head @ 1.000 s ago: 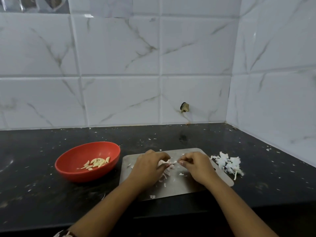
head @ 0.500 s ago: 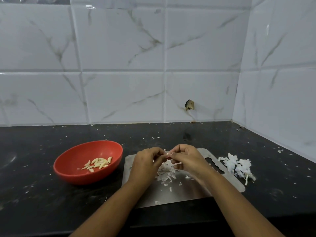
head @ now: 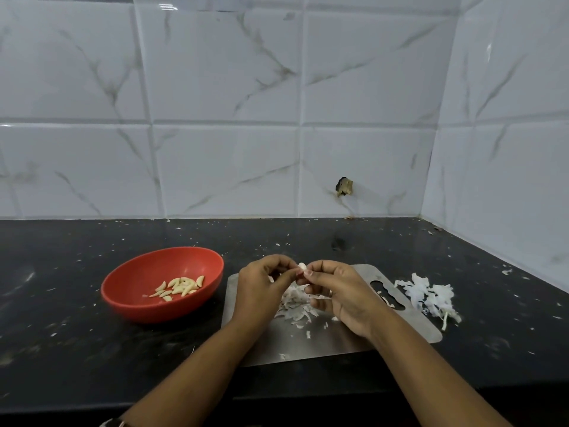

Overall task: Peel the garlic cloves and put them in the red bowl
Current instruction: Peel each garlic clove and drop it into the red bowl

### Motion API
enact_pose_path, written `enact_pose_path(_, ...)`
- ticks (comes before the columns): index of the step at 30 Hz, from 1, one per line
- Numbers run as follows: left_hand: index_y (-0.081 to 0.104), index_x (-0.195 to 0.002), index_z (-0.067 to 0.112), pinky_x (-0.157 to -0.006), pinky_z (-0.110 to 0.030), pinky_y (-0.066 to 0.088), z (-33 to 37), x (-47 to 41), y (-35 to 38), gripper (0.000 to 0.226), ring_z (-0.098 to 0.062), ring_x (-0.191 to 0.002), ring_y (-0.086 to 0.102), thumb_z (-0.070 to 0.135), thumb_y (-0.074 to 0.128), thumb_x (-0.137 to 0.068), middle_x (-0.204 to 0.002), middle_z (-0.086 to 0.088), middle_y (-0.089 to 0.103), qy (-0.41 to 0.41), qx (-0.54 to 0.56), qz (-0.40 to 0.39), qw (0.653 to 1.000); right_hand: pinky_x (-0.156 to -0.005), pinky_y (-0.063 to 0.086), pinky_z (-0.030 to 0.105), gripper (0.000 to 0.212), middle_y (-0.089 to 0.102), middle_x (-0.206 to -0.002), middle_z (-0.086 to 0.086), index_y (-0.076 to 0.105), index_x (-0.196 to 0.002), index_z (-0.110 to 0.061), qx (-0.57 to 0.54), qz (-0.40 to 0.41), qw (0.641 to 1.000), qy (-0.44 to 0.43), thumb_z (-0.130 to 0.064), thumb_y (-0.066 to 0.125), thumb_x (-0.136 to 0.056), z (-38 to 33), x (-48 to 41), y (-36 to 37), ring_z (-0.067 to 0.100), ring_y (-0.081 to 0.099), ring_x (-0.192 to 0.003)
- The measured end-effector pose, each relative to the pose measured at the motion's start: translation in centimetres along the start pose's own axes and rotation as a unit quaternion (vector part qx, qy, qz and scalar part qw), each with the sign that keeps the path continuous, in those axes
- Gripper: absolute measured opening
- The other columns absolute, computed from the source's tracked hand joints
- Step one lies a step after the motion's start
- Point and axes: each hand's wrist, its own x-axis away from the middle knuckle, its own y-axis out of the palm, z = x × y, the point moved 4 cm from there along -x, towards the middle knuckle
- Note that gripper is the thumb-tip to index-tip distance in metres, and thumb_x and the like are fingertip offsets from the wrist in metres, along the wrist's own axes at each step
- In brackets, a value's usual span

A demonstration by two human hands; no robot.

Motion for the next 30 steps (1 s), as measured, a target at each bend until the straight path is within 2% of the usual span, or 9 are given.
enact_pose_path(6,0.072,-0.093,0.015,-0.067,-0.013,0.049,0.0,0.01,0.01,0.021,0.001,-0.077,0.066,0.0,0.074,-0.078,-0.086,0.007,0.073,-0.008,0.053,-0.001,0.999,-0.055,0.05,0.02,0.016,0.064,-0.074,0.001,0.064,-0.085,-0.009,0.011,-0.03,0.999,-0.001,-0.005,0.054,-0.096,-0.09,-0.1,0.23,0.007,0.058,-0.065)
enact_pose_path(9,0.075,-0.095,0.01,-0.064,-0.009,0.046,0.28,0.05,0.21,0.018,0.005,-0.073,0.063,0.0,0.071,-0.081,-0.089,0.005,0.073,-0.003,0.029,-0.029,0.999,-0.056,0.052,0.021,0.015,0.063,-0.074,0.002,0.063,-0.086,-0.008,0.015,-0.035,0.999,0.005,-0.003,0.053,-0.096,-0.13,-0.2,0.08,0.007,0.059,-0.066)
enact_pose_path(15,0.074,-0.093,0.024,-0.065,-0.011,0.047,0.03,0.0,0.48,0.019,-0.003,-0.076,0.059,0.008,0.07,-0.084,-0.088,0.019,0.07,0.004,-0.017,-0.065,0.998,-0.057,0.052,0.023,0.013,0.063,-0.076,0.006,0.063,-0.089,-0.006,0.034,-0.042,0.998,0.013,-0.003,0.053,-0.096,0.07,-0.24,-0.34,0.01,0.06,-0.067)
enact_pose_path(19,0.074,-0.092,0.027,-0.063,-0.01,0.045,0.19,0.12,0.67,0.02,-0.005,-0.074,0.057,0.009,0.069,-0.085,-0.087,0.026,0.067,0.02,-0.039,-0.073,0.996,-0.054,0.053,0.024,0.018,0.064,-0.078,0.008,0.063,-0.094,-0.003,0.029,-0.033,0.999,0.01,-0.016,0.052,-0.099,0.22,-0.16,-0.47,0.011,0.06,-0.067)
enact_pose_path(23,0.073,-0.092,0.024,-0.065,-0.014,0.048,-0.2,0.02,0.66,0.02,0.0,-0.073,0.061,0.007,0.066,-0.087,-0.087,0.018,0.071,0.02,-0.005,-0.058,0.998,-0.056,0.053,0.023,0.022,0.063,-0.079,0.007,0.063,-0.093,-0.003,0.069,-0.015,0.997,-0.029,-0.018,0.05,-0.1,0.29,-0.23,-0.49,0.009,0.059,-0.065)
enact_pose_path(26,0.073,-0.09,0.02,-0.071,-0.031,0.054,-0.53,-0.08,0.49,0.016,-0.007,-0.078,0.066,0.006,0.067,-0.086,-0.087,0.01,0.072,-0.003,0.042,-0.033,0.999,-0.058,0.053,0.024,0.02,0.066,-0.081,0.008,0.066,-0.096,0.0,0.083,-0.014,0.993,-0.077,-0.016,0.054,-0.097,0.15,-0.18,-0.45,0.01,0.059,-0.064)
enact_pose_path(27,0.073,-0.089,0.019,-0.072,-0.032,0.054,-0.49,-0.1,0.45,0.014,-0.008,-0.077,0.066,0.006,0.068,-0.086,-0.086,0.009,0.072,-0.005,0.048,-0.032,0.998,-0.057,0.053,0.023,0.02,0.067,-0.08,0.008,0.067,-0.097,0.001,0.091,-0.015,0.992,-0.091,-0.016,0.056,-0.096,0.14,-0.15,-0.42,0.011,0.059,-0.064)
enact_pose_path(30,0.072,-0.084,0.018,-0.067,-0.024,0.05,-0.18,-0.16,0.37,0.011,-0.003,-0.071,0.062,0.007,0.07,-0.084,-0.083,0.008,0.072,0.004,0.048,-0.044,0.998,-0.056,0.053,0.022,0.017,0.068,-0.077,0.005,0.07,-0.097,0.0,0.122,-0.016,0.985,-0.118,-0.014,0.061,-0.093,0.19,-0.23,-0.5,0.013,0.06,-0.064)
